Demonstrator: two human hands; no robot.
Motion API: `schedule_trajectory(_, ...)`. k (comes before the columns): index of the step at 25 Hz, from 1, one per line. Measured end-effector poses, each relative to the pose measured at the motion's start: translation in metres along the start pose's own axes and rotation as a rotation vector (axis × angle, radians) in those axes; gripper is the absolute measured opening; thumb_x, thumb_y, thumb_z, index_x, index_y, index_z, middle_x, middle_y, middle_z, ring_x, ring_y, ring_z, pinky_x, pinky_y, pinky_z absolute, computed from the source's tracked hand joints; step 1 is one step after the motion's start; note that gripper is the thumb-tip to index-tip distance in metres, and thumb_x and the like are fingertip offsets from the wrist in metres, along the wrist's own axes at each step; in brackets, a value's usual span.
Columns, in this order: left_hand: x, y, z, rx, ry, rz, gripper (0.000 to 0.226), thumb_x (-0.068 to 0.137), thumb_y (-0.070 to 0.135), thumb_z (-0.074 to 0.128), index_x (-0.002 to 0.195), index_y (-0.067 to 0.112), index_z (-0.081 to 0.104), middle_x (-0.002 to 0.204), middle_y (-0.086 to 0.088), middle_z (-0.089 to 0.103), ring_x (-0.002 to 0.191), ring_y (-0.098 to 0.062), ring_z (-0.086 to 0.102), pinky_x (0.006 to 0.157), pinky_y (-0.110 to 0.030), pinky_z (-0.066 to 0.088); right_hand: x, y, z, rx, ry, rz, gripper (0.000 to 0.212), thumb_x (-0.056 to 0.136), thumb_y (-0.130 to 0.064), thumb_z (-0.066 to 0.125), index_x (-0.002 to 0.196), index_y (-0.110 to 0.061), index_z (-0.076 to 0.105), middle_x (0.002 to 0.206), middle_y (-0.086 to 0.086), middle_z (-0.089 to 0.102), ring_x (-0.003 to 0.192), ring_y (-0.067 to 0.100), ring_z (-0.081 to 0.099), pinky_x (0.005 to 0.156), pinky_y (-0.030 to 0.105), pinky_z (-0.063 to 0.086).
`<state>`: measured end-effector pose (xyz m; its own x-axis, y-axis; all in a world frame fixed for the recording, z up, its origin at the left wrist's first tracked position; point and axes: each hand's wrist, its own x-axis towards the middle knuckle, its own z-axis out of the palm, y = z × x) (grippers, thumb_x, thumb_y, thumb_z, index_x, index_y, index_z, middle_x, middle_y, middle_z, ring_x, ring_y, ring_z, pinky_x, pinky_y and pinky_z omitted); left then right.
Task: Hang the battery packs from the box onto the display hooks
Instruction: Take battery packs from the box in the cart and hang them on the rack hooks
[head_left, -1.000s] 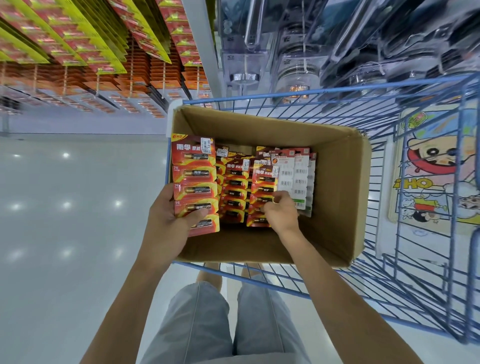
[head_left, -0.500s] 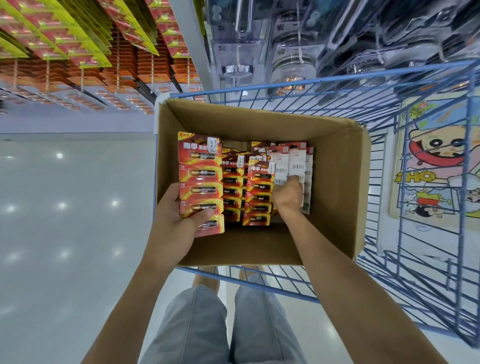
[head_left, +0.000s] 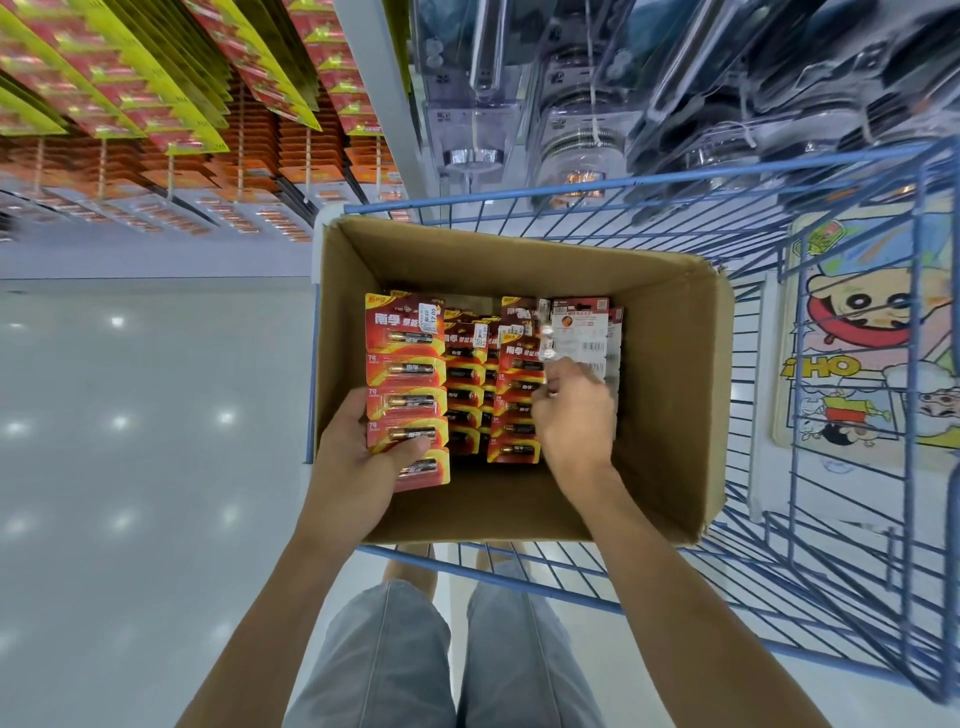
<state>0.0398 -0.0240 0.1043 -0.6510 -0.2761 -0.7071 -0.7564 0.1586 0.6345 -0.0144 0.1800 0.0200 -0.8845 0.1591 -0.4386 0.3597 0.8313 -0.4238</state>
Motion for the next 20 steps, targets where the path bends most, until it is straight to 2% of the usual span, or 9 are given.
schedule_trajectory(3,0.003,-0.006,0.002,0.02,0.025,-0.011,0.049,0.088,0.019,0.081,0.124,0.035,0.053,0.116,0.01,0.069,0.109,-0.016,0.069,0.086,-0.029,0.055,-0.008,-0.021,0.015,-0.143,-0.217,-0.135,0.045,0.095,-0.005,0.066,0.138,-0.013,0.054,0.133,0.009,0.058,0.11,0.025,0.067,0.091,0.036,0.06)
schedule_trajectory(5,0.003,-0.009,0.003,0.029,0.044,-0.018,0.049,0.087,0.021,0.081,0.125,0.034,0.052,0.118,0.009,0.069,0.108,-0.015,0.069,0.084,-0.026,0.054,-0.005,-0.03,0.024,-0.242,-0.321,-0.208,0.054,0.094,-0.004,0.067,0.144,-0.011,0.048,0.142,0.012,0.051,0.119,0.03,0.064,0.095,0.038,0.058)
schedule_trajectory(8,0.004,-0.009,0.006,0.035,0.055,-0.017,0.05,0.087,0.022,0.081,0.126,0.034,0.052,0.119,0.009,0.067,0.103,-0.01,0.068,0.077,-0.02,0.05,0.002,-0.034,0.029,-0.338,-0.401,-0.238,0.05,0.095,-0.001,0.065,0.142,-0.006,0.049,0.143,0.016,0.048,0.119,0.033,0.063,0.094,0.037,0.055)
schedule_trajectory(11,0.007,-0.01,0.007,0.032,0.062,-0.019,0.05,0.087,0.022,0.081,0.127,0.033,0.053,0.12,0.007,0.069,0.107,-0.013,0.068,0.08,-0.023,0.052,0.003,-0.032,0.033,-0.394,-0.445,-0.258,0.04,0.095,0.001,0.064,0.134,-0.004,0.057,0.138,0.016,0.051,0.116,0.032,0.064,0.093,0.036,0.055)
schedule_trajectory(17,0.012,-0.012,0.009,0.036,0.074,-0.031,0.05,0.088,0.022,0.081,0.127,0.034,0.052,0.121,0.007,0.068,0.108,-0.013,0.067,0.079,-0.021,0.051,0.007,-0.022,0.037,-0.245,-0.387,-0.235,0.032,0.095,-0.006,0.067,0.127,-0.007,0.064,0.137,0.011,0.054,0.115,0.03,0.063,0.096,0.038,0.056)
schedule_trajectory(20,0.012,-0.011,0.009,0.028,0.07,-0.041,0.05,0.088,0.022,0.08,0.126,0.035,0.051,0.116,0.011,0.068,0.1,-0.008,0.068,0.073,-0.018,0.049,0.013,-0.003,0.032,-0.003,-0.175,-0.148,0.028,0.096,-0.012,0.066,0.124,-0.016,0.068,0.133,0.003,0.056,0.117,0.022,0.062,0.098,0.036,0.057)
